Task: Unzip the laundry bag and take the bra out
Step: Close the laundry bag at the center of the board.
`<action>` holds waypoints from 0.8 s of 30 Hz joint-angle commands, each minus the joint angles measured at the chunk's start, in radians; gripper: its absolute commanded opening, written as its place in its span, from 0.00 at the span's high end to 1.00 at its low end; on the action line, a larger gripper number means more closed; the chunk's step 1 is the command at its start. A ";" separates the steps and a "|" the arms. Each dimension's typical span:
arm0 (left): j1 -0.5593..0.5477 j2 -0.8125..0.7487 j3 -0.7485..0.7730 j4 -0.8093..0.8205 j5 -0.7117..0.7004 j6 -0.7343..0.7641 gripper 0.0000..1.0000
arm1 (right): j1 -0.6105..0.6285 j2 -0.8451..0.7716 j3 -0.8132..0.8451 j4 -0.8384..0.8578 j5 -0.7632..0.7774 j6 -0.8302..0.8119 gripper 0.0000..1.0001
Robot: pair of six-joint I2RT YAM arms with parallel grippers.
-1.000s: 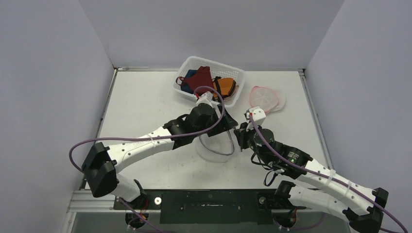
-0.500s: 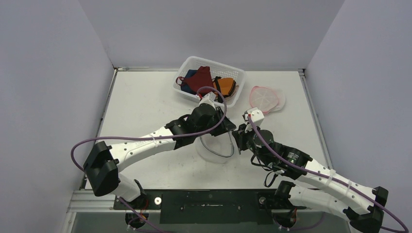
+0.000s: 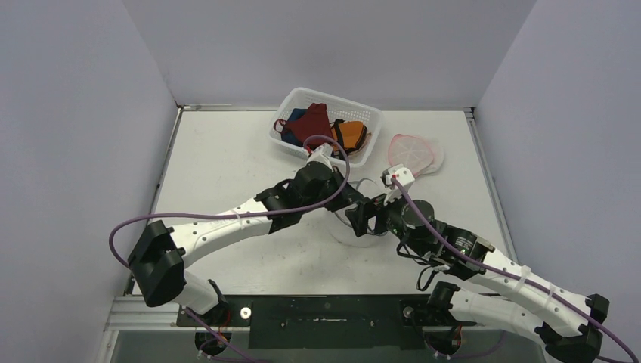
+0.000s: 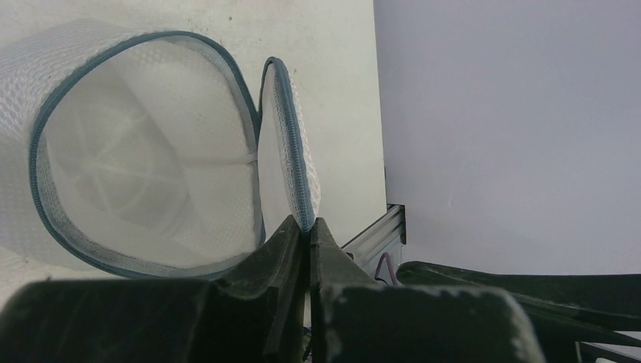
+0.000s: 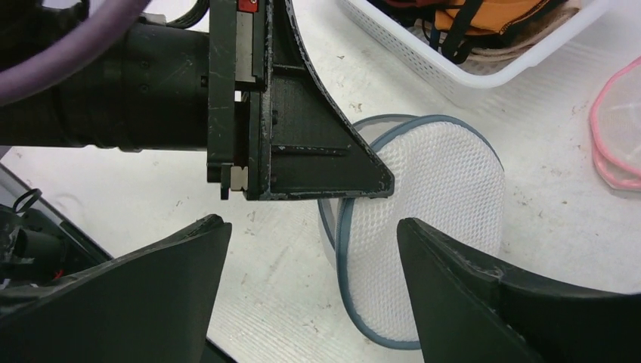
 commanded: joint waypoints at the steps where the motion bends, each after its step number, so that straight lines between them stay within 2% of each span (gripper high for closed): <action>1: 0.040 -0.065 -0.061 0.157 0.060 0.025 1.00 | 0.008 -0.051 0.024 0.015 -0.007 0.043 0.15; 10: 0.145 -0.129 -0.316 0.507 0.197 0.067 1.00 | -0.023 -0.167 -0.163 0.115 0.067 0.220 0.12; 13: 0.178 -0.131 -0.347 0.582 0.237 0.099 1.00 | -0.074 -0.200 -0.229 0.184 -0.026 0.276 0.11; 19: 0.224 -0.074 -0.329 0.673 0.410 0.165 1.00 | -0.258 -0.259 -0.359 0.333 -0.288 0.407 0.08; 24: 0.253 -0.054 -0.349 0.710 0.446 0.165 1.00 | -0.383 -0.329 -0.496 0.436 -0.369 0.528 0.07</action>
